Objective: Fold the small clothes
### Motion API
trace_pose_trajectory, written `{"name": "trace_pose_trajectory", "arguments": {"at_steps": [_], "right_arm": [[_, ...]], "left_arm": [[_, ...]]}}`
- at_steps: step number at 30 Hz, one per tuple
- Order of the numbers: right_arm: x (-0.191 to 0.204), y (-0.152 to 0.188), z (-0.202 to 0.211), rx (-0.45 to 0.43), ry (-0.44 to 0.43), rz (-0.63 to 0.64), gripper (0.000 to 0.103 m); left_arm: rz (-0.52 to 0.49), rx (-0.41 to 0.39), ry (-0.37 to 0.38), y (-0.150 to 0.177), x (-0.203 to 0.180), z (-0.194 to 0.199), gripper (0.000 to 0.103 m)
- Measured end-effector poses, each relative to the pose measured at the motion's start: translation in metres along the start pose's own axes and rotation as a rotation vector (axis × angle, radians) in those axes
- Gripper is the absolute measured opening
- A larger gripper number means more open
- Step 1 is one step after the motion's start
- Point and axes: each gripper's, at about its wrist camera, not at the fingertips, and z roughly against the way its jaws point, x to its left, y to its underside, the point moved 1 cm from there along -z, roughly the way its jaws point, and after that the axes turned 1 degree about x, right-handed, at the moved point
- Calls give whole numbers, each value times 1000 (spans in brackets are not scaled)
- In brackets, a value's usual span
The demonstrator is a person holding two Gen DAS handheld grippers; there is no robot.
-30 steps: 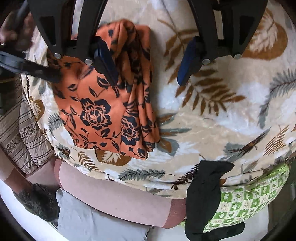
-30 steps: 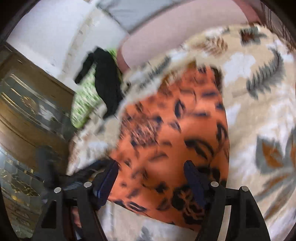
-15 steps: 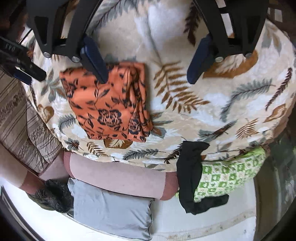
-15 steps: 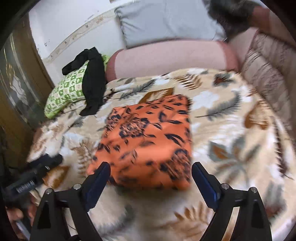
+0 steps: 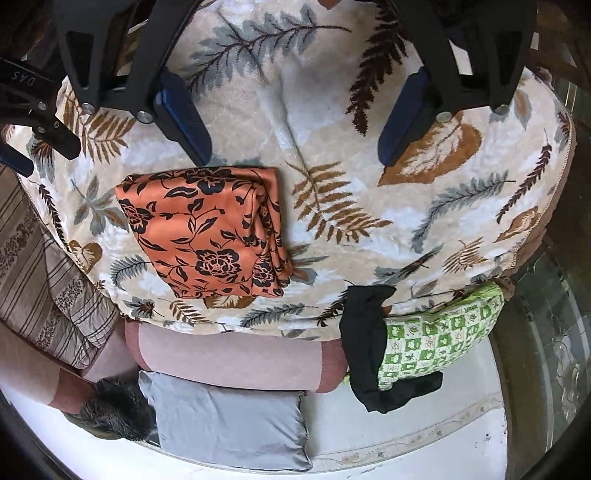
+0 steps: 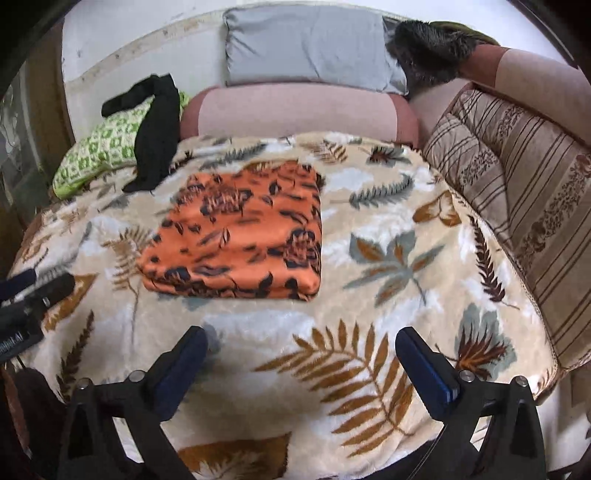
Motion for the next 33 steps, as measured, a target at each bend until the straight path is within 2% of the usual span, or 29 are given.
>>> {"name": "trace_pose_trajectory", "arguments": {"at_steps": [15, 21, 33], "right_arm": [[9, -23, 22, -63, -13, 16, 103], [11, -29, 23, -73, 1, 24, 103], [14, -37, 24, -87, 12, 66, 103]], "left_arm": [[6, -52, 11, -13, -5, 26, 94], [-4, -35, -22, -15, -8, 23, 94], [18, -22, 12, -23, -5, 11, 94]]}}
